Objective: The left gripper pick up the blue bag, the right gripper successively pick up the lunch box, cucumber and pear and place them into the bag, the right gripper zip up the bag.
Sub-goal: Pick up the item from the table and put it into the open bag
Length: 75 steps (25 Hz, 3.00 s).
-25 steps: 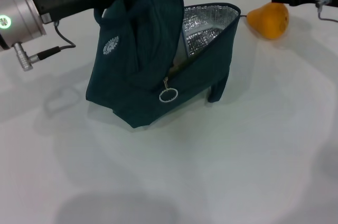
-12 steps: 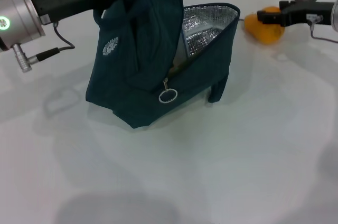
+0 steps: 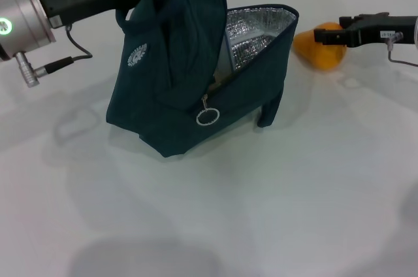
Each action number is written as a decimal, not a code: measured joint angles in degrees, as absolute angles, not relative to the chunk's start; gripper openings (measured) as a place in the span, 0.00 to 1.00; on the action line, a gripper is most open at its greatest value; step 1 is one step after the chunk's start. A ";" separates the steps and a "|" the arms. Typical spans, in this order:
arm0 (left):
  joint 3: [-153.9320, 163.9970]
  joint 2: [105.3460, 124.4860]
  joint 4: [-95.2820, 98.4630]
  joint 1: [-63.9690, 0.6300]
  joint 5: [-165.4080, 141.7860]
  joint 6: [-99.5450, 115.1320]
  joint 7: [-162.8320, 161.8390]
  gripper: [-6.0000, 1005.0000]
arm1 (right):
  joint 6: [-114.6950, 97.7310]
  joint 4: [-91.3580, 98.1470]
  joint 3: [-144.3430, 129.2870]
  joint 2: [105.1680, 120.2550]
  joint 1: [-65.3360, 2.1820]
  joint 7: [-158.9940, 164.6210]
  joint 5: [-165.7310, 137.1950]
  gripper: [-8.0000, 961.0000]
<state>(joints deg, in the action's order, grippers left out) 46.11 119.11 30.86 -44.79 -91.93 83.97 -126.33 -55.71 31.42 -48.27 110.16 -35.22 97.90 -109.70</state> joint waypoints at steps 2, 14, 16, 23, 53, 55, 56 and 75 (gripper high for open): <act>46.08 119.09 30.86 -44.86 -91.93 83.81 -126.15 0.06 | -56.37 32.48 -48.31 110.26 -34.73 97.86 -109.94 0.79; 46.05 119.00 30.85 -45.00 -91.93 83.67 -125.91 0.06 | -56.51 36.84 -48.24 110.99 -33.15 98.19 -112.84 0.84; 46.05 119.00 30.85 -45.00 -91.93 83.67 -125.89 0.06 | -56.44 36.85 -48.29 111.09 -33.23 98.26 -113.24 0.85; 46.05 119.00 30.85 -45.00 -91.93 83.67 -125.86 0.06 | -57.20 38.40 -48.26 111.84 -33.07 99.77 -115.79 0.89; 46.05 119.00 30.85 -44.65 -91.92 83.68 -125.77 0.06 | -58.40 44.88 -48.41 113.14 -31.00 101.02 -116.26 0.63; 46.05 119.00 30.85 -44.65 -91.92 83.70 -125.77 0.06 | -58.75 45.01 -48.41 113.10 -30.95 101.06 -116.41 0.68; 46.05 119.01 30.85 -44.65 -91.91 83.70 -125.77 0.06 | -58.85 45.03 -48.39 113.08 -30.94 101.08 -116.53 0.71; 46.05 118.98 30.85 -44.82 -91.84 83.67 -125.77 0.06 | -58.00 45.18 -48.27 113.43 -31.04 102.02 -119.01 0.78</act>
